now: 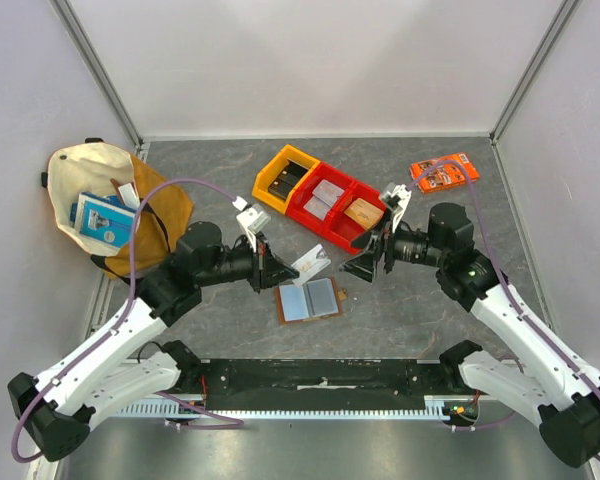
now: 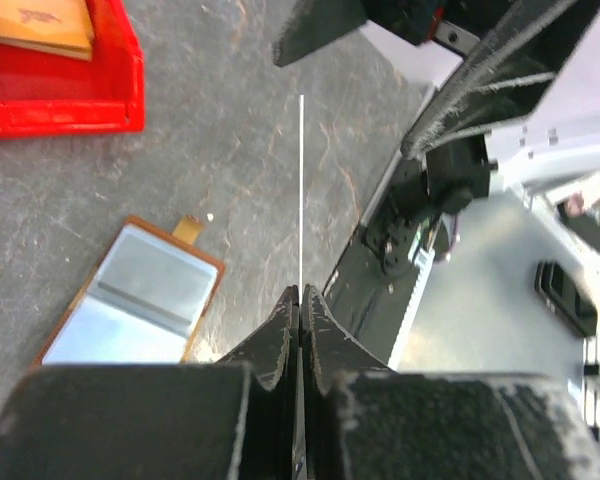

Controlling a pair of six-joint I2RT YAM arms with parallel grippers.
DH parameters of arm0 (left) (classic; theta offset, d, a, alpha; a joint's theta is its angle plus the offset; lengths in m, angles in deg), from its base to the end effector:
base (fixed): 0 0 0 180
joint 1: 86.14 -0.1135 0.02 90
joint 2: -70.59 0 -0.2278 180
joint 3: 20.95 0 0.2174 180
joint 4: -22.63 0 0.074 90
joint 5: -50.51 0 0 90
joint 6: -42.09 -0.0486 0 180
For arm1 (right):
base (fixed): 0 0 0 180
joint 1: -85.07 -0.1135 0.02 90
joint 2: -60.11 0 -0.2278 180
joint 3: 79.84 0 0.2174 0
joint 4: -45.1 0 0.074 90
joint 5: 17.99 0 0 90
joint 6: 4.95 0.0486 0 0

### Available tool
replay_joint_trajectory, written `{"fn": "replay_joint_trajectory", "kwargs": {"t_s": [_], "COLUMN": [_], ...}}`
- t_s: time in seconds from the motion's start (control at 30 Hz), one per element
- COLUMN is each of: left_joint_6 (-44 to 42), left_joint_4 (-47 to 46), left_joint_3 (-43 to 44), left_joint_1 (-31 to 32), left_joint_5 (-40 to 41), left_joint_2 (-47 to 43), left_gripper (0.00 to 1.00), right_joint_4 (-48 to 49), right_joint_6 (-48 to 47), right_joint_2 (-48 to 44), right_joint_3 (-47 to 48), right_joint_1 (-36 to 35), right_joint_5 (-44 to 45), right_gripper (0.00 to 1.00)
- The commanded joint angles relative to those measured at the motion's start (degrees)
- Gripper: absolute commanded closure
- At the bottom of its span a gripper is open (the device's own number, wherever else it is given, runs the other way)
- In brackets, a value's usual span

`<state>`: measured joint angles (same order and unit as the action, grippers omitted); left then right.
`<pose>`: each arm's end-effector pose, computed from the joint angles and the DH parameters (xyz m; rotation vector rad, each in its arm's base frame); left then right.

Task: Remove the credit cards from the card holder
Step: Place the credit card in the storage box.

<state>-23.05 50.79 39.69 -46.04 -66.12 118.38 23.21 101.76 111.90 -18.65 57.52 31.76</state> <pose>0.1330 -0.1405 0.2996 0.6099 1.8932 -1.1928 0.1646 0.1213 0.3040 -0.7033 1.7573 1.1655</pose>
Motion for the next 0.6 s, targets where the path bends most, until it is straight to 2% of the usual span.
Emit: {"fn": "replay_joint_trajectory", "kwargs": {"t_s": [0.0, 0.13, 0.33, 0.47, 0.57], "left_joint_6": [-12.1, -15.7, -19.0, -20.0, -20.9], "left_joint_4": [13.0, 16.2, 16.3, 16.6, 17.0], "left_joint_3": [4.4, 6.8, 8.4, 9.1, 9.2], "left_joint_1": [-0.1, -0.2, -0.2, -0.2, -0.1], "left_joint_5": [-7.9, -11.6, -16.8, -18.2, -18.5], "left_joint_2": [-0.8, 0.4, 1.1, 1.9, 2.4], "left_gripper": [0.98, 0.98, 0.98, 0.98, 0.98], "right_joint_4": [-2.0, 2.0, 2.9, 2.9, 2.8], "right_joint_6": [-5.4, -5.3, -7.7, -8.8, -8.8], "right_joint_2": [1.5, 2.8, 6.8, 9.8, 11.0], "right_joint_3": [0.7, 1.6, 4.1, 5.5, 6.2], "right_joint_1": [-0.3, -1.5, -6.6, -10.1, -10.9], "right_joint_5": [-12.3, -16.3, -17.1, -16.7, -17.0], "right_gripper": [0.06, 0.12, 0.22, 0.33, 0.48]}}
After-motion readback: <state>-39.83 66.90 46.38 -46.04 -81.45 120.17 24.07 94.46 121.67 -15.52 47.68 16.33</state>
